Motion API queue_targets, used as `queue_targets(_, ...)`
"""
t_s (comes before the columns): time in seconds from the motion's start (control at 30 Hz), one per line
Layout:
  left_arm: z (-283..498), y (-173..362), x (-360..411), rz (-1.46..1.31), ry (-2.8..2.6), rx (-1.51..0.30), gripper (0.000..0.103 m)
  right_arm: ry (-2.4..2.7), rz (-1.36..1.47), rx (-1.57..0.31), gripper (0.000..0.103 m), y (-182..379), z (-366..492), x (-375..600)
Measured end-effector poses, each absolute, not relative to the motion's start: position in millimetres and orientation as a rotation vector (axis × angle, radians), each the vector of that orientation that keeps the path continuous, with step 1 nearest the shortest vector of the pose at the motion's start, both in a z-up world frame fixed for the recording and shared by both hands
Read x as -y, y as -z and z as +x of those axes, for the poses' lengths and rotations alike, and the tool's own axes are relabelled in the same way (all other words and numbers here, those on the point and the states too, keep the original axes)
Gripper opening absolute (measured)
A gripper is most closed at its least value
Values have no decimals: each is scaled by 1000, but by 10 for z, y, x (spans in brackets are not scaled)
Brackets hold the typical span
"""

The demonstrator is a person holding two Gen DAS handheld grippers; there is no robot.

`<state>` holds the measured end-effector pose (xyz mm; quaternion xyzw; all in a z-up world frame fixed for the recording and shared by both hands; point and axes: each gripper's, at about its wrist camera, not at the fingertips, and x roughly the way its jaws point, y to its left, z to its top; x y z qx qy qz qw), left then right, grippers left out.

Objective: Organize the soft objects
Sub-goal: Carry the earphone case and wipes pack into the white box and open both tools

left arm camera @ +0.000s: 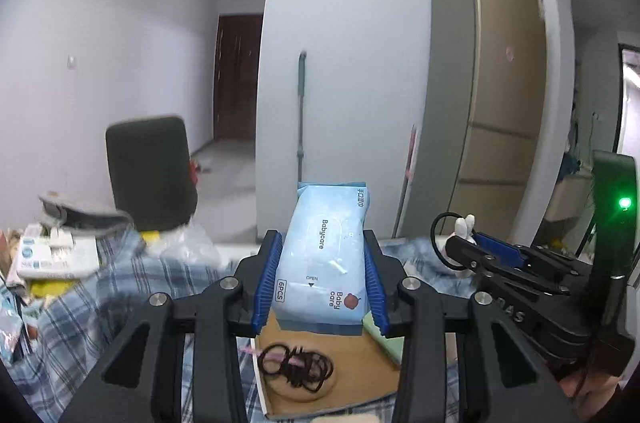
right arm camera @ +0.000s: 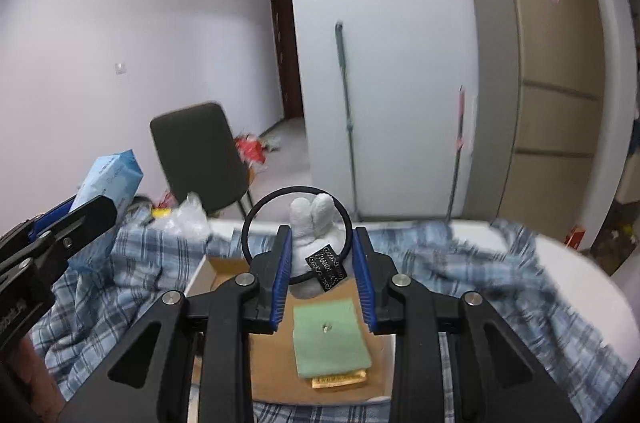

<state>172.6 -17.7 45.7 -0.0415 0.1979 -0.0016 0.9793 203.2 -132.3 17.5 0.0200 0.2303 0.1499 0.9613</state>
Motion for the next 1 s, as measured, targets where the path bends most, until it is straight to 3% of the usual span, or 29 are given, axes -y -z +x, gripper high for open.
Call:
queue_targets(0.37, 2197, 229, 87, -75, 16, -678, 42, -354, -12, -730, 29, 583, 2328, 1234)
queue_targets(0.47, 2230, 255, 81, -70, 28, -694, 42, -357, -15, -760, 33, 660, 2364, 1229)
queue_targets(0.57, 2205, 255, 107, -64, 36, -690, 46, -342, -30, -749, 47, 675, 2337, 1209)
queue_targets(0.67, 2180, 250, 142, -50, 25, -681, 57, -353, -30, -740, 47, 632, 2286, 1199)
queue_targets(1.0, 2161, 170, 23, -85, 3, -664, 57, -349, -11, -725, 47, 568, 2294, 1259)
